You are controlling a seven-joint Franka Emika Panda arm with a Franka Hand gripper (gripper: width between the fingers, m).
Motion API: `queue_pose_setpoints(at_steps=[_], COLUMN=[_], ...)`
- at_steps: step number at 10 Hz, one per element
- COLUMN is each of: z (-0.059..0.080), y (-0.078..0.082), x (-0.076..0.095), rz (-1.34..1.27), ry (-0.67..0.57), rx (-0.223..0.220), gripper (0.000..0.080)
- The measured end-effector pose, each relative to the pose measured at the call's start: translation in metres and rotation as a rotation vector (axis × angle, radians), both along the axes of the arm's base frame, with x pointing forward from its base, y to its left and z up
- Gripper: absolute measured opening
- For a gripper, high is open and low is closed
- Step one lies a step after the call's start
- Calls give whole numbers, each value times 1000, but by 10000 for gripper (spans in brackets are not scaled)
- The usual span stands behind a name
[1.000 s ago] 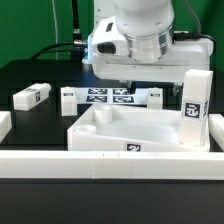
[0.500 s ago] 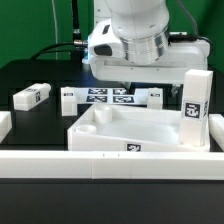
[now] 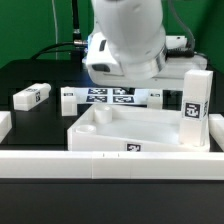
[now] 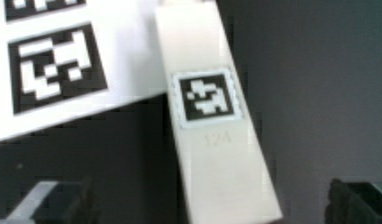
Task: Assemble desk
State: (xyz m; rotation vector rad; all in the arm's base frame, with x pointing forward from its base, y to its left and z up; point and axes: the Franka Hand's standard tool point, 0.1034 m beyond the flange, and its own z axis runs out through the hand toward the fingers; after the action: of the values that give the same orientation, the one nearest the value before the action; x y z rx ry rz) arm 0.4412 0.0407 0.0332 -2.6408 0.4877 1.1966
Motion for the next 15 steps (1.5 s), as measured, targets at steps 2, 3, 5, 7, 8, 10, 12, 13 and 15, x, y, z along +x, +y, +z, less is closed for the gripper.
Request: queue_pose_setpoints(at_steps=[2,3,5,7,8,10,12,13,15], z=[-3,-8,-10,-15,-20,-24,-26,-26,-26], y=[-2,-3,0,6,12,17,17,17,17], x=[-7,-3,-4,-4,-4,-3,-4,-4,-4], rz=[3,1,3,11,17,25,25,25,24], ry=[116,108,106,98,89,78,79,80,80], rx=[37,32,29,30,29,30,29,29,30], gripper=[649,649,649,649,649,649,636,636,285])
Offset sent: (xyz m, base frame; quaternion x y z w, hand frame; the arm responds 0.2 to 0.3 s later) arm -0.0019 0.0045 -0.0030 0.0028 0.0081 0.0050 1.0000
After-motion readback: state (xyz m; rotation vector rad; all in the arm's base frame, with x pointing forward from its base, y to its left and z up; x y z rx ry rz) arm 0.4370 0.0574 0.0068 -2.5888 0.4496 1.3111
